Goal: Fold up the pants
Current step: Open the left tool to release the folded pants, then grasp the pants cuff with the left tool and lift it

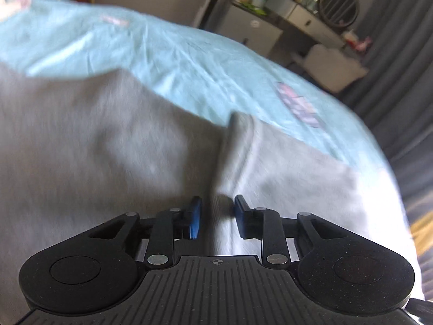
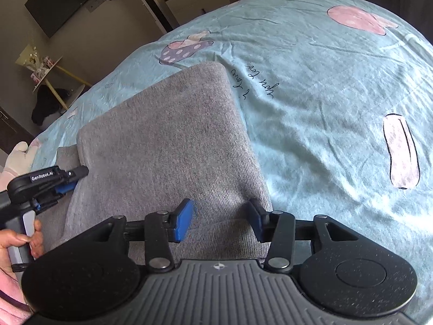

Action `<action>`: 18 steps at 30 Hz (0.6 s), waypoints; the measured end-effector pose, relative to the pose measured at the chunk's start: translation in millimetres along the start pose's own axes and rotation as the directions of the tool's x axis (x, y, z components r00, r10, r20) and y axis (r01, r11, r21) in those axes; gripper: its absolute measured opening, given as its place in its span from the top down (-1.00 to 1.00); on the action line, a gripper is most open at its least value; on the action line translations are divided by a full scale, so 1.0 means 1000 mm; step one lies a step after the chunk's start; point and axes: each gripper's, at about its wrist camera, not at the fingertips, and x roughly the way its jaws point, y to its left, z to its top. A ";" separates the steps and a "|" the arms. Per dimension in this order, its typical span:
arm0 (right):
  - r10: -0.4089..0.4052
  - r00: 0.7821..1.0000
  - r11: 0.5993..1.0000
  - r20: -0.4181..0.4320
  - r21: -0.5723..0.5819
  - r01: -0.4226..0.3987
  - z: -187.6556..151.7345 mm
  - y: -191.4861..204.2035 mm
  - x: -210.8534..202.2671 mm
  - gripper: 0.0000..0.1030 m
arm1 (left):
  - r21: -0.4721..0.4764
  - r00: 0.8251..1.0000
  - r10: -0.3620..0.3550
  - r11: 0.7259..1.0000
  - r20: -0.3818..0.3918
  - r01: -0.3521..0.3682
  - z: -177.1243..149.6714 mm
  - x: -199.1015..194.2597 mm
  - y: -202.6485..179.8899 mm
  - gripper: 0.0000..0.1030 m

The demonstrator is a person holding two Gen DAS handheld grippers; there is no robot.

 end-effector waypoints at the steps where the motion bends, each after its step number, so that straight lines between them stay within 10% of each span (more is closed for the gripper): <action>1: 0.003 1.000 1.000 0.001 0.005 -0.003 0.000 -0.001 0.000 0.12 | -0.018 1.000 -0.026 1.000 -0.011 0.026 -0.004 -0.006 0.003 0.22; 8: -0.023 1.000 1.000 0.001 -0.019 0.023 0.000 0.006 0.000 0.10 | 0.015 0.987 -0.047 0.999 -0.156 0.050 -0.031 -0.013 0.003 0.01; 13: -0.046 0.999 0.997 0.006 -0.065 0.046 0.000 0.015 -0.001 -0.01 | 0.066 0.998 -0.037 0.997 -0.057 0.041 -0.039 -0.016 0.004 0.67; 18: -0.038 0.998 0.997 0.041 -0.059 0.040 -0.002 0.016 -0.009 -0.16 | -0.043 0.993 0.035 0.999 0.111 -0.030 -0.030 -0.048 0.024 0.64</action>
